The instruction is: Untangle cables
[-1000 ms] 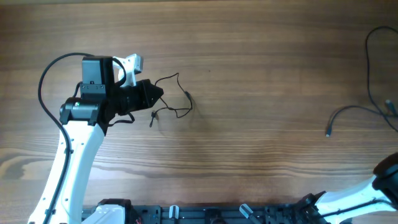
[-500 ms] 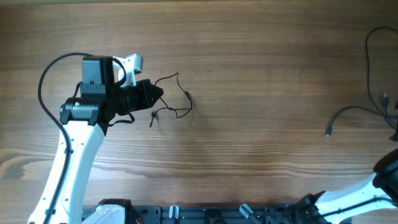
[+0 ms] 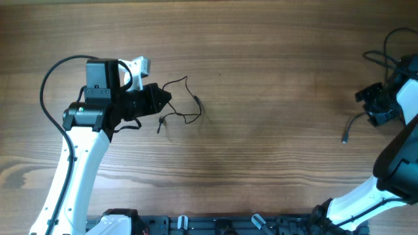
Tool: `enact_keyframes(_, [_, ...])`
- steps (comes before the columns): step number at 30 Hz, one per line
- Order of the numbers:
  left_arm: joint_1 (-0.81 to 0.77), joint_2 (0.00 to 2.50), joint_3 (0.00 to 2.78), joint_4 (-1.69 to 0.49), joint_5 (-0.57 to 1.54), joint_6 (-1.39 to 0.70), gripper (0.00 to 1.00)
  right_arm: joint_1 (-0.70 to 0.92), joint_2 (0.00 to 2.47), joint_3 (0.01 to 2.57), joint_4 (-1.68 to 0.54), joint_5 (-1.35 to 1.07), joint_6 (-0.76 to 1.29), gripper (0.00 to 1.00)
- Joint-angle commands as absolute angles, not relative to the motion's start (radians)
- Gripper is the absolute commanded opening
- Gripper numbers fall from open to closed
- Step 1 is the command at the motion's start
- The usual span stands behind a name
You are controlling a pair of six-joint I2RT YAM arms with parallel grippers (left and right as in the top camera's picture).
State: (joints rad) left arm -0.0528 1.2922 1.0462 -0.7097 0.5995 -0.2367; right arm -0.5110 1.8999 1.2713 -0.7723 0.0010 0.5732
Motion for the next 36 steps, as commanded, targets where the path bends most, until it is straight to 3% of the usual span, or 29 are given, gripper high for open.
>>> enact_keyframes(1, [-0.057, 1.291, 1.047, -0.706, 0.601, -0.216, 0.04, -0.504, 1.908, 1.229, -0.771, 0.03, 0.55, 0.63])
enact_keyframes(3, [-0.057, 1.291, 1.047, -0.707, 0.601, -0.216, 0.04, -0.504, 1.908, 1.216, -0.772, 0.03, 0.55, 0.58])
enact_keyframes(11, [-0.057, 1.291, 1.047, -0.707, 0.601, -0.218, 0.04, -0.504, 1.908, 1.135, -0.715, 0.03, 0.549, 0.58])
enact_keyframes(12, [-0.057, 1.291, 1.047, -0.707, 0.601, -0.218, 0.04, -0.504, 1.908, 1.119, -0.702, 0.03, 0.55, 0.52])
enact_keyframes(13, [-0.057, 1.291, 1.047, -0.707, 0.601, -0.218, 0.04, -0.504, 1.908, 1.102, -0.686, 0.03, 0.549, 0.38])
enact_keyframes(14, [-0.057, 1.291, 1.047, -0.707, 0.601, -0.218, 0.04, -0.504, 1.908, 1.097, -0.676, 0.03, 0.549, 0.11])
enact_keyframes(15, [-0.057, 1.291, 1.047, -0.707, 0.601, -0.218, 0.04, -0.504, 1.908, 1.096, -0.668, 0.03, 0.549, 0.04])
enact_keyframes(24, [-0.057, 1.291, 1.047, -0.692, 0.601, -0.22, 0.04, -0.554, 1.802, 1.324, -0.743, 0.041, 0.441, 0.04])
enact_keyframes(30, [-0.057, 1.291, 1.047, -0.701, 0.601, -0.22, 0.04, -0.732, 1.691, 1.523, -0.655, 0.205, 0.449, 0.04])
enact_keyframes(33, [-0.057, 1.291, 1.047, -0.717, 0.601, -0.22, 0.04, -0.856, 1.712, 1.523, -0.597, 0.299, 0.604, 0.04])
enact_keyframes(34, [-0.057, 1.291, 1.047, -0.72, 0.601, -0.22, 0.04, -0.895, 1.721, 1.523, -0.588, 0.287, 0.66, 0.08])
enact_keyframes(35, [-0.057, 1.291, 1.047, -0.722, 0.601, -0.22, 0.04, -0.926, 1.729, 1.523, -0.587, 0.267, 0.69, 0.25])
enact_keyframes(36, [-0.057, 1.291, 1.047, -0.722, 0.601, -0.22, 0.04, -0.954, 1.739, 1.523, -0.587, 0.236, 0.701, 0.64])
